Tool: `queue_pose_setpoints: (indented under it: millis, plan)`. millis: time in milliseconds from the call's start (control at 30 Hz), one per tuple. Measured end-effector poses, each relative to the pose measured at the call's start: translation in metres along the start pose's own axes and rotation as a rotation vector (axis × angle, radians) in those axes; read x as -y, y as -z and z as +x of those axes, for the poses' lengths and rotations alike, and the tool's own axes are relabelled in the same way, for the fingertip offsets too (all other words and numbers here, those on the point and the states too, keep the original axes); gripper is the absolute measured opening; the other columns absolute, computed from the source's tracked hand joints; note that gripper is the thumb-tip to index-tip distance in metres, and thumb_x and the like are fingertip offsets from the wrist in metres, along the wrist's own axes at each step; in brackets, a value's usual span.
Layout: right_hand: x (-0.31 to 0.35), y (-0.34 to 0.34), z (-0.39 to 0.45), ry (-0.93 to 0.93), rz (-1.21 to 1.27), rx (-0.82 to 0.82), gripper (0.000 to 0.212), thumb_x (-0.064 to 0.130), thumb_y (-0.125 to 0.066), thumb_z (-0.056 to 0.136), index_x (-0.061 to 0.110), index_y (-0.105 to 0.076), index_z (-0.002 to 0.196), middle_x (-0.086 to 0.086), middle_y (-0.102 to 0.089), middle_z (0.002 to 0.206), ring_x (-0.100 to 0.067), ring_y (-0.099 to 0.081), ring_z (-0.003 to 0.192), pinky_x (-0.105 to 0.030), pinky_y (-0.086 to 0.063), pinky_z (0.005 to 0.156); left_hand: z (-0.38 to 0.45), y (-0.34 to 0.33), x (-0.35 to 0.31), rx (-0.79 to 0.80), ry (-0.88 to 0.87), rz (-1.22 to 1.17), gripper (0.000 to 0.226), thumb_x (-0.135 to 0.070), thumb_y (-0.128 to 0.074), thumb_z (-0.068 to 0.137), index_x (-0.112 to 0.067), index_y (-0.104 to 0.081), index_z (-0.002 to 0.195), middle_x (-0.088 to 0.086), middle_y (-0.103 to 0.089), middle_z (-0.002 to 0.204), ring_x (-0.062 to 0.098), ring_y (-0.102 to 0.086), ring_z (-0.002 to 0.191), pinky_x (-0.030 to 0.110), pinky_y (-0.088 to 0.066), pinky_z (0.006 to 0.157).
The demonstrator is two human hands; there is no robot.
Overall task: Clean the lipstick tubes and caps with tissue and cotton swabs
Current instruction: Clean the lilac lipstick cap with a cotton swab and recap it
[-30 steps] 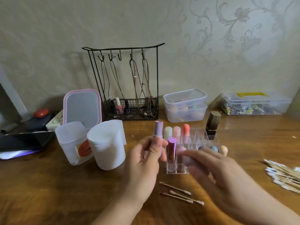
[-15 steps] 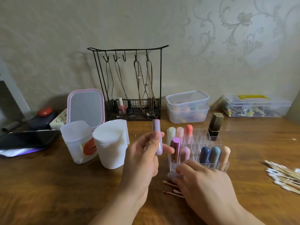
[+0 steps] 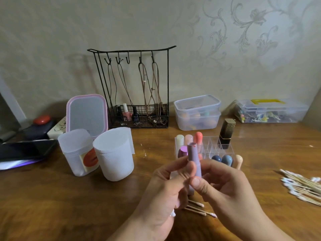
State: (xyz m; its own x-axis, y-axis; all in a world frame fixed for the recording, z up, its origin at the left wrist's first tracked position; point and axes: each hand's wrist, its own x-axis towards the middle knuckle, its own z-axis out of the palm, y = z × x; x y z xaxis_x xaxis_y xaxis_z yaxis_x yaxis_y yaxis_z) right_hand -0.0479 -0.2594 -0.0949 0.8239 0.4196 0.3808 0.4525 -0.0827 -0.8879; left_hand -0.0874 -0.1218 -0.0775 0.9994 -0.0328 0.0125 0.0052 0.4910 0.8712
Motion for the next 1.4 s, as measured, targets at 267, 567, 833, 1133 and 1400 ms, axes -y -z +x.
queue_pose_setpoints:
  millis: [267, 567, 833, 1133, 1400]
  plan:
    - [0.003, 0.009, -0.002, -0.058, 0.333, -0.008, 0.040, 0.057, -0.051, 0.083, 0.019, -0.064, 0.080, -0.009, -0.065, 0.080, -0.030, -0.048, 0.056, -0.028, -0.031, 0.046, 0.006, 0.008, -0.004, -0.052, -0.205, -0.036, 0.043, -0.014, -0.041, 0.066, -0.012, -0.068, 0.099, 0.005, -0.060, 0.077, 0.012, -0.048, 0.053, 0.023, -0.039, 0.050]
    - [0.007, 0.002, -0.013, 0.114, 0.353, -0.079, 0.050, 0.072, -0.054, 0.081, 0.027, -0.071, 0.096, -0.011, -0.070, 0.111, -0.018, -0.065, 0.105, -0.042, -0.043, 0.097, 0.007, 0.004, -0.004, -0.169, -0.253, 0.049, 0.024, -0.001, -0.070, 0.070, -0.007, -0.063, 0.092, 0.014, -0.071, 0.088, 0.031, -0.071, 0.081, 0.034, -0.060, 0.057]
    - [0.007, 0.005, -0.009, 0.067, 0.344, -0.053, 0.066, 0.076, -0.051, 0.081, 0.017, -0.068, 0.106, -0.011, -0.072, 0.103, -0.032, -0.068, 0.096, -0.072, 0.008, 0.110, 0.010, 0.008, -0.005, -0.309, -0.330, 0.130, 0.026, -0.027, -0.079, 0.053, -0.017, -0.067, 0.073, 0.011, -0.072, 0.083, 0.022, -0.070, 0.076, 0.028, -0.058, 0.065]
    - [0.008, 0.009, -0.011, 0.120, -0.075, -0.101, 0.032, 0.058, -0.058, 0.084, 0.032, -0.068, 0.100, 0.002, -0.073, 0.087, -0.012, -0.070, 0.080, -0.018, -0.051, 0.070, 0.008, 0.007, -0.008, -0.342, -0.517, 0.531, 0.026, -0.029, -0.073, 0.069, -0.007, -0.065, 0.080, 0.001, -0.072, 0.074, 0.010, -0.068, 0.068, 0.015, -0.052, 0.058]
    - [0.012, 0.004, -0.006, -0.045, 0.161, -0.053, 0.023, 0.030, -0.065, 0.080, 0.012, -0.071, 0.092, -0.007, -0.071, 0.070, -0.011, -0.067, 0.060, -0.011, -0.047, 0.055, 0.000, 0.003, 0.001, -0.222, -0.497, 0.457, 0.037, -0.054, -0.074, 0.067, -0.018, -0.069, 0.076, 0.003, -0.071, 0.075, 0.012, -0.068, 0.071, 0.020, -0.053, 0.062]
